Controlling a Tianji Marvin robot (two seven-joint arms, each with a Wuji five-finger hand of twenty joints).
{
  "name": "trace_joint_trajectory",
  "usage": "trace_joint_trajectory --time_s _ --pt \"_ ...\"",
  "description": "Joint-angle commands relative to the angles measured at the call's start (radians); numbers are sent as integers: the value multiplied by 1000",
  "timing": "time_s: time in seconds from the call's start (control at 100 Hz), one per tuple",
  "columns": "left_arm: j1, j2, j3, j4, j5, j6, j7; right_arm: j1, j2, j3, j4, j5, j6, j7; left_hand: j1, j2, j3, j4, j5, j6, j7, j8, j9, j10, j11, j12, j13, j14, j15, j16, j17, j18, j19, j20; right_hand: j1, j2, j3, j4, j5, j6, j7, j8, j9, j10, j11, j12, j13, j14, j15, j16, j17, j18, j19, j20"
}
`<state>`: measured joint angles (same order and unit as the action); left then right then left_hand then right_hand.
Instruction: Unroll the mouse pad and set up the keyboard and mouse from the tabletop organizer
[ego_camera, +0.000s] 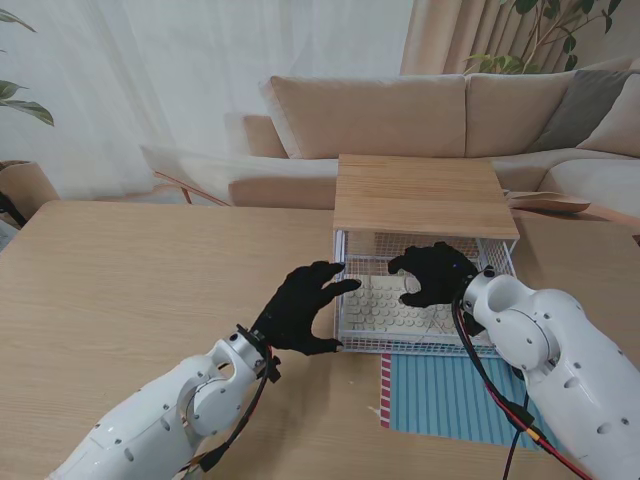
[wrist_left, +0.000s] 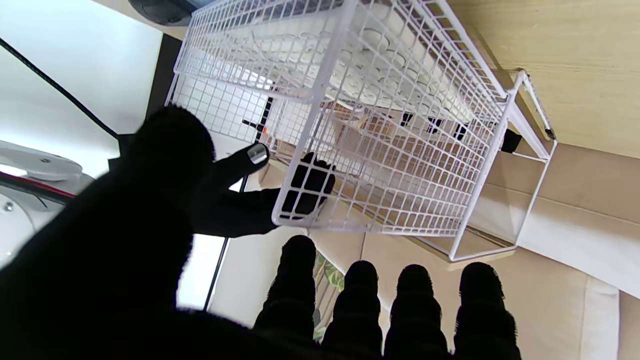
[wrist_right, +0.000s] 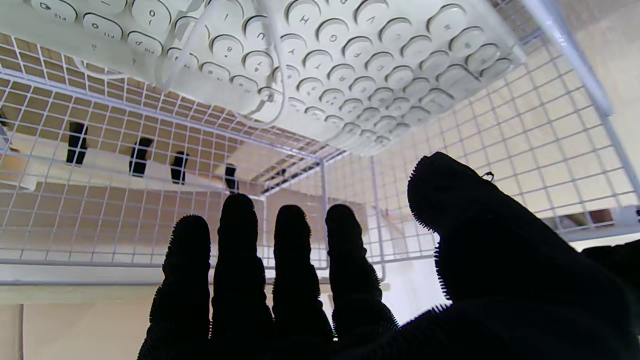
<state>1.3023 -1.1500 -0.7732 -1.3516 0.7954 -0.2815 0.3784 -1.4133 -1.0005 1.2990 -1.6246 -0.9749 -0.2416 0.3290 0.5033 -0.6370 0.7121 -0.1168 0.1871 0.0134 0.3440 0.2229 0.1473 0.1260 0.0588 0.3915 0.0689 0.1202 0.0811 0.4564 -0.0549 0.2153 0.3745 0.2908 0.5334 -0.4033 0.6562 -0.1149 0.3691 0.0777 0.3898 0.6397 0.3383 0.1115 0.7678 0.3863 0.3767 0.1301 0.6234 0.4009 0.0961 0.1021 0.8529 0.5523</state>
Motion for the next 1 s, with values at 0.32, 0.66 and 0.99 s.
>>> trace_joint_trajectory --time_s 0.32,0.66,0.99 --pt "-64 -8 52 31 26 12 -11 112 -18 -114 146 49 81 -17 10 65 7 24 -38 19 112 57 3 -26 66 -30 -41 -26 -7 65 -32 35 -125 128 4 55 -30 60 -32 16 -22 -33 -49 20 -45 -31 -46 -10 -54 -33 -34 -26 -53 -43" --pt "-107 -8 107 68 72 22 24 201 -31 -204 275 82 111 -94 95 23 144 26 -34 -10 95 48 12 -28 96 -3 -40 -24 12 101 -20 24 -119 166 6 58 -15 60 -31 9 -2 -38 -54 13 -34 -29 -46 -16 -57 -36 -30 -31 -55 -54" --pt "-124 -11 124 88 70 38 22 265 -38 -293 341 125 177 -94 132 52 181 18 -42 -16 188 94 43 -29 179 -66 -23 -17 67 108 -1 4 22 45 -2 73 -21 56 -38 14 4 -51 -56 20 -40 -34 -52 -10 -57 -36 -37 -27 -55 -60"
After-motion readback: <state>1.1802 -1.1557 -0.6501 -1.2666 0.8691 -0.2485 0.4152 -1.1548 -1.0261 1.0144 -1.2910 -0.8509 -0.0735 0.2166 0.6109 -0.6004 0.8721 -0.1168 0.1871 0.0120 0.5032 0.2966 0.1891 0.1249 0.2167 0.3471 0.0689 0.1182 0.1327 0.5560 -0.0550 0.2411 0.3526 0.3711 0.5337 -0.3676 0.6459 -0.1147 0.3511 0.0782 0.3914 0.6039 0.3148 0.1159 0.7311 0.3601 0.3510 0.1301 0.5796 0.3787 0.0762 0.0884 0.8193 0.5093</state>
